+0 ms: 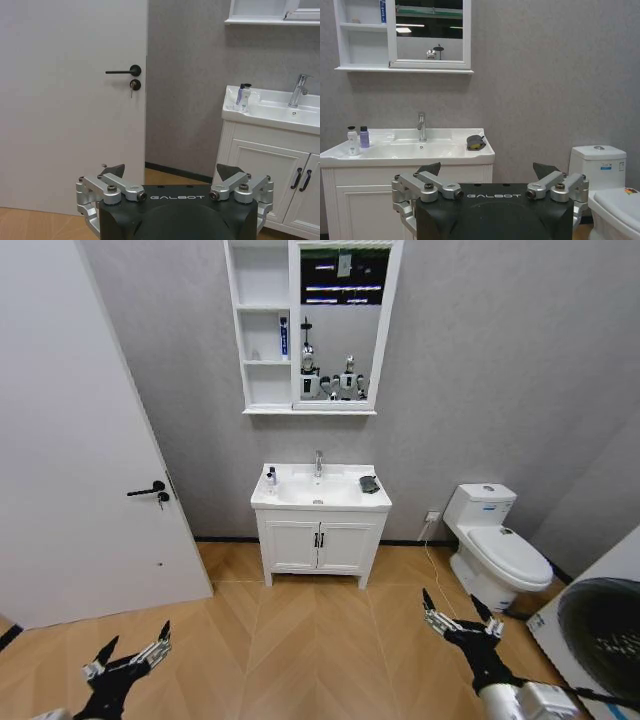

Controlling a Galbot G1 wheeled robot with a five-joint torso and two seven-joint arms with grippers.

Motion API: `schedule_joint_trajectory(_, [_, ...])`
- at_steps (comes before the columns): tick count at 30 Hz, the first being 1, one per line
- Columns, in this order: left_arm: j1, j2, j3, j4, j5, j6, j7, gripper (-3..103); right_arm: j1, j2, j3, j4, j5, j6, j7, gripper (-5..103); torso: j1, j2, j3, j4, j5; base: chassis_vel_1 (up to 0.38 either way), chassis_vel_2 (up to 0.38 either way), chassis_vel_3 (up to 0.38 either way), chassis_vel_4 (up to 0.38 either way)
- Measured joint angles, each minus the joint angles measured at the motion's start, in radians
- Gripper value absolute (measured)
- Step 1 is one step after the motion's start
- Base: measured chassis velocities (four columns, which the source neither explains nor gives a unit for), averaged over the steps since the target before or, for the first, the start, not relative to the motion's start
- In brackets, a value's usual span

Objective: Move facial cleanser and shampoo from washbasin to cabinet, then wipe washbasin with towel.

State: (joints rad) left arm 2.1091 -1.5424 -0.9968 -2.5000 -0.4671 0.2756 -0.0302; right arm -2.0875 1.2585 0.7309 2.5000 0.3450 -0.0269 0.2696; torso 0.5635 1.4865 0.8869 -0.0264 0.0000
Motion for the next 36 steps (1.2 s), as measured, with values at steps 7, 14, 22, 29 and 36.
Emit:
schedule_joint_trajectory(7, [0.001, 0.008, -0.003, 0.000, -0.007, -0.001, 0.000, 100, -0.003, 0.014, 0.012, 0.000, -0.011, -0.021, -0.003, 100, 0.000, 0.000, 0.000, -0.0001, 0.0000, 0.000, 0.000, 0.000, 0.000])
schedule_joint_trajectory(14, [0.000, 0.008, 0.001, 0.000, -0.009, 0.000, 0.000, 100, -0.003, 0.007, 0.008, 0.000, 0.006, -0.001, -0.010, 100, 0.000, 0.000, 0.000, 0.0000, 0.0000, 0.000, 0.000, 0.000, 0.000])
schedule_joint_trajectory(22, [-0.003, 0.013, 0.002, 0.000, -0.019, 0.000, 0.000, 100, 0.013, -0.006, 0.005, 0.000, 0.003, 0.000, -0.023, 100, 0.000, 0.000, 0.000, 0.0001, 0.0001, 0.000, 0.000, 0.000, 0.000])
schedule_joint_trajectory(29, [-0.052, 0.034, -0.036, 0.000, -0.099, 0.017, -0.028, 100, 0.011, 0.005, 0.014, 0.000, 0.024, 0.005, -0.056, 100, 0.000, 0.000, 0.000, -0.0001, -0.0001, 0.000, 0.000, 0.000, 0.000])
schedule_joint_trajectory(36, [-0.049, 0.017, 0.013, 0.000, -0.025, 0.004, -0.003, 100, 0.023, 0.030, 0.026, 0.000, 0.005, -0.010, -0.057, 100, 0.000, 0.000, 0.000, 0.0000, 0.0000, 0.000, 0.000, 0.000, 0.000])
